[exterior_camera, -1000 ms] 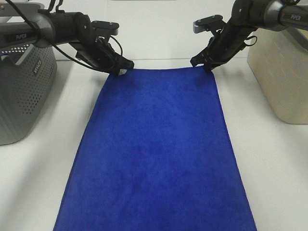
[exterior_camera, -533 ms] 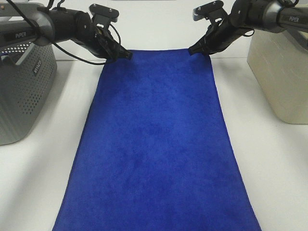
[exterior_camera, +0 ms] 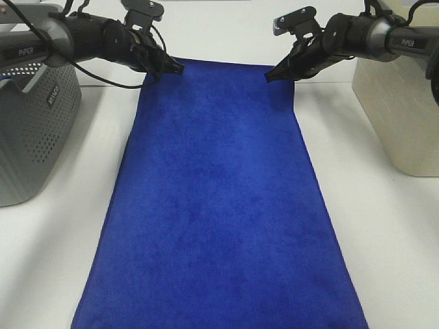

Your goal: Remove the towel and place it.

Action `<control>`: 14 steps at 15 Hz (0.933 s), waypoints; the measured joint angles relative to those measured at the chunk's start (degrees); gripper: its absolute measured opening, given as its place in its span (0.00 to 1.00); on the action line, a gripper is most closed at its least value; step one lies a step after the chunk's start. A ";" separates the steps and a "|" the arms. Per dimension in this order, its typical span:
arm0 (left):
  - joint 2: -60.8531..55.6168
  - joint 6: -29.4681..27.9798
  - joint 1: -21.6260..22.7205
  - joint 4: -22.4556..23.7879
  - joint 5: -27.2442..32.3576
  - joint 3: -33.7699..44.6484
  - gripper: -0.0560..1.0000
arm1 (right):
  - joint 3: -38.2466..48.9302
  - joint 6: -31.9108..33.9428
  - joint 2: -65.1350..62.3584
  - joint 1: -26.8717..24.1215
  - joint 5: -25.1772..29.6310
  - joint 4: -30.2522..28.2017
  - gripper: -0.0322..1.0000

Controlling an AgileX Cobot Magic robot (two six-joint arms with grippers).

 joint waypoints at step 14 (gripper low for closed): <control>4.30 0.00 0.92 0.29 -10.31 0.00 0.05 | 0.00 -0.17 2.41 0.17 -10.60 0.40 0.05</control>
